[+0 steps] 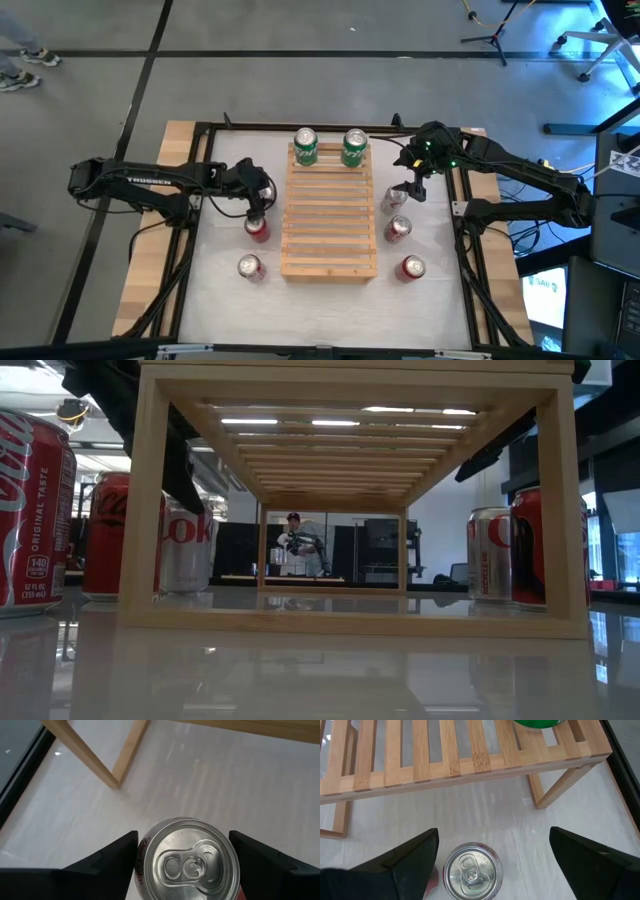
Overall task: Place canned beverage on shelf
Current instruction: Put the left red and silver soda can on the shelf
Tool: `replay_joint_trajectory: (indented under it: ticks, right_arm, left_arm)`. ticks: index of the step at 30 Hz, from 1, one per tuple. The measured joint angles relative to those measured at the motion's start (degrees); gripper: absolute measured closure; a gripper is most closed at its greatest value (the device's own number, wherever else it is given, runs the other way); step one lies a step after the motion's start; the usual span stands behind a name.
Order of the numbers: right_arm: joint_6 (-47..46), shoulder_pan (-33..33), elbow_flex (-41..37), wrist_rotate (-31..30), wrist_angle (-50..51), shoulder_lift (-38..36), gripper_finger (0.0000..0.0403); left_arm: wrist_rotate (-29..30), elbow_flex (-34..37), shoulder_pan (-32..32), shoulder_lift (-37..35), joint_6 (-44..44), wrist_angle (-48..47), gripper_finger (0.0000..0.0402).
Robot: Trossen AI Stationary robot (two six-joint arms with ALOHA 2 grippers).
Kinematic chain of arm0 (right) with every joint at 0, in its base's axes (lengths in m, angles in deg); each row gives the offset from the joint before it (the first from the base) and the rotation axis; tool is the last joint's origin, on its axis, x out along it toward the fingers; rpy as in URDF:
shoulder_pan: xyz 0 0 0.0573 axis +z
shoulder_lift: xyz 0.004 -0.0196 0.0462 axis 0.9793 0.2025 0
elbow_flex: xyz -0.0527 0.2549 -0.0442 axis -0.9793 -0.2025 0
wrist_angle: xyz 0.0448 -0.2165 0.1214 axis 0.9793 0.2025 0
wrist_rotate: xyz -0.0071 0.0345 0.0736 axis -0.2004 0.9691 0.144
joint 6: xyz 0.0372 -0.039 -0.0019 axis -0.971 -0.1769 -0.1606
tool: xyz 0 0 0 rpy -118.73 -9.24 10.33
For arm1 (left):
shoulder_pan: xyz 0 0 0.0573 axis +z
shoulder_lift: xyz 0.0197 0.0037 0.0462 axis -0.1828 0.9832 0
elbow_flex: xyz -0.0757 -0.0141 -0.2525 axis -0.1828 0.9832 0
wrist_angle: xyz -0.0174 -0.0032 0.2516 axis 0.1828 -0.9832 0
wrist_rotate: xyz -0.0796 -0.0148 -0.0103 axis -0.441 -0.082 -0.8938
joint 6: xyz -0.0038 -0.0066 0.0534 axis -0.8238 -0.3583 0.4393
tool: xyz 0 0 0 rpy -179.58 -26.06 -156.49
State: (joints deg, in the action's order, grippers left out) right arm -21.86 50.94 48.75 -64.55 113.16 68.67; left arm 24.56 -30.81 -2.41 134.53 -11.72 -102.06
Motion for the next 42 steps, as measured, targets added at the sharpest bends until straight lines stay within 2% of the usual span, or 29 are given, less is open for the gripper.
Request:
replay_joint_trajectory:
  ticks: [10, 22, 42]
  right_arm:
    - [0.00, 0.00, 0.00, 0.00, 0.00, 0.00, 0.0027]
    - [0.00, 0.00, 0.00, -0.01, 0.00, 0.00, 0.0027]
    - [0.00, 0.00, 0.00, -0.01, 0.00, 0.00, 0.0027]
  left_arm:
    - [0.03, 0.02, 0.00, 0.00, 0.07, 0.07, 0.0124]
    - [-0.37, 0.17, 0.00, 0.07, -0.28, 0.08, 0.0043]
    - [-0.39, 0.11, 0.00, 0.04, -0.50, 0.61, 0.0040]
